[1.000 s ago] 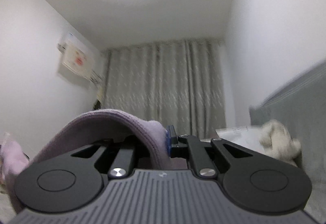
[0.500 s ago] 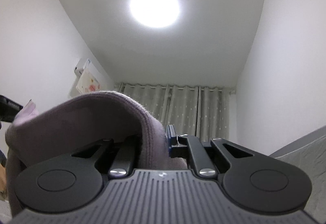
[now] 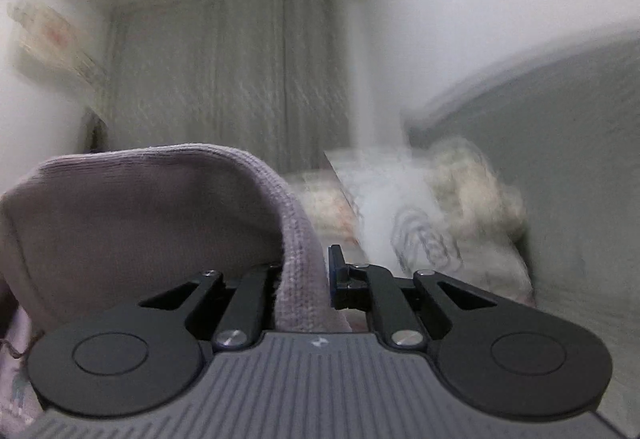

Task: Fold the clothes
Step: 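Lift the sweater with both grippers and shake it out, then lower the sweater onto the bed and open both grippers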

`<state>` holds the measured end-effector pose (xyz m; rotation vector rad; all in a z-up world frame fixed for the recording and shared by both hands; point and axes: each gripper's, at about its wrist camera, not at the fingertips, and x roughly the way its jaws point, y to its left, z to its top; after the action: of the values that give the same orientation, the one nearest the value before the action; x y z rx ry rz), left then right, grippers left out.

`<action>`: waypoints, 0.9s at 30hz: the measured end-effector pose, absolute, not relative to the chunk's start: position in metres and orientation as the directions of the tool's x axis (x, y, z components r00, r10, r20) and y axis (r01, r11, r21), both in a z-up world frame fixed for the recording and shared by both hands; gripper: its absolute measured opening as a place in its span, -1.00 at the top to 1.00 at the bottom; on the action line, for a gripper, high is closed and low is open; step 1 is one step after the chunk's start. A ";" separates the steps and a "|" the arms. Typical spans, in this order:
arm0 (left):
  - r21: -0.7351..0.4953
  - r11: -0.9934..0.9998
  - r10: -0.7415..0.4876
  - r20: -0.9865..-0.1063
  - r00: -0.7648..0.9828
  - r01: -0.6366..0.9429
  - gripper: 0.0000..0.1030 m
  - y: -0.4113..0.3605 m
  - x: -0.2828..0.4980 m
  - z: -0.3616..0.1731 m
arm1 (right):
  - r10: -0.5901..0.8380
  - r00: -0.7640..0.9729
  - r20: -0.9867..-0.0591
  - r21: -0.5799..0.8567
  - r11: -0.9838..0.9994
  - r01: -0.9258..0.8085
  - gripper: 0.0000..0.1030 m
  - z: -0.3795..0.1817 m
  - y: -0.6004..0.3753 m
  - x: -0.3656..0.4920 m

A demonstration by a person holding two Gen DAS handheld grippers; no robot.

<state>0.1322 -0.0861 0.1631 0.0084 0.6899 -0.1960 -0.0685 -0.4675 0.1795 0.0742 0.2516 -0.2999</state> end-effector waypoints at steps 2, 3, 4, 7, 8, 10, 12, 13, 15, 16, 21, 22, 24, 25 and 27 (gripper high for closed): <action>-0.009 0.994 -0.086 -0.714 0.695 0.113 0.77 -0.090 0.170 0.122 | -0.361 0.843 -0.399 -0.042 0.925 0.377 0.09 0.138 -0.479 -0.031; -0.002 0.995 -0.071 -0.726 0.684 0.102 0.77 -0.089 0.170 0.105 | -0.362 0.807 -0.467 -0.065 0.924 0.377 0.09 0.118 -0.484 -0.015; -0.028 0.991 -0.112 -0.730 0.674 0.134 0.69 -0.087 0.165 0.092 | -0.321 0.783 -0.533 -0.064 0.938 0.341 0.09 0.099 -0.490 -0.003; -0.050 0.984 -0.150 -0.741 0.655 0.170 0.46 -0.075 0.127 0.073 | -0.267 0.768 -0.583 0.039 0.934 0.355 -0.04 0.087 -0.512 -0.001; -0.056 0.980 -0.169 -0.740 0.651 0.191 0.46 -0.071 0.115 0.070 | -0.270 0.770 -0.578 0.058 0.928 0.368 -0.07 0.090 -0.517 -0.004; -0.082 0.961 -0.240 -0.720 0.651 0.264 0.39 -0.062 0.083 0.070 | -0.275 0.768 -0.578 0.051 0.927 0.371 -0.16 0.096 -0.525 -0.005; -0.085 0.951 -0.267 -0.710 0.651 0.297 0.02 -0.061 0.062 0.074 | -0.295 0.761 -0.578 0.018 0.928 0.373 -0.23 0.099 -0.531 -0.007; -0.070 0.946 -0.271 -0.708 0.652 0.317 -0.04 -0.065 0.044 0.077 | -0.303 0.760 -0.575 0.005 0.928 0.374 -0.25 0.099 -0.531 -0.007; -0.040 0.937 -0.273 -0.699 0.661 0.346 -0.05 -0.071 0.036 0.071 | -0.320 0.761 -0.565 -0.029 0.929 0.369 -0.25 0.097 -0.521 -0.004; -0.009 0.928 -0.275 -0.691 0.669 0.372 -0.06 -0.080 0.028 0.072 | -0.325 0.763 -0.559 -0.048 0.931 0.362 -0.25 0.095 -0.515 -0.006; 0.185 0.899 -0.181 -0.668 0.722 0.397 -0.45 -0.138 0.046 0.052 | -0.313 0.774 -0.550 -0.077 0.942 0.326 -0.25 0.090 -0.495 -0.006; 0.260 0.880 -0.122 -0.685 0.718 0.398 -0.45 -0.155 0.058 0.041 | -0.306 0.780 -0.546 -0.073 0.945 0.319 -0.25 0.093 -0.494 -0.006; 0.339 0.848 -0.066 -0.695 0.716 0.407 -0.46 -0.167 0.066 0.028 | -0.294 0.793 -0.534 -0.077 0.951 0.301 -0.26 0.099 -0.492 -0.008; 0.400 0.825 -0.013 -0.692 0.722 0.399 -0.47 -0.174 0.072 0.018 | -0.288 0.795 -0.533 -0.079 0.953 0.292 -0.26 0.099 -0.492 -0.008; 0.420 0.817 0.020 -0.706 0.708 0.396 -0.47 -0.174 0.082 0.004 | -0.270 0.799 -0.537 -0.078 0.959 0.272 -0.26 0.099 -0.492 -0.008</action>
<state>0.0822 -0.1738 0.0039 0.5903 0.7642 -0.2226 -0.0084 -0.4919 0.0990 0.0028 0.5763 -0.2910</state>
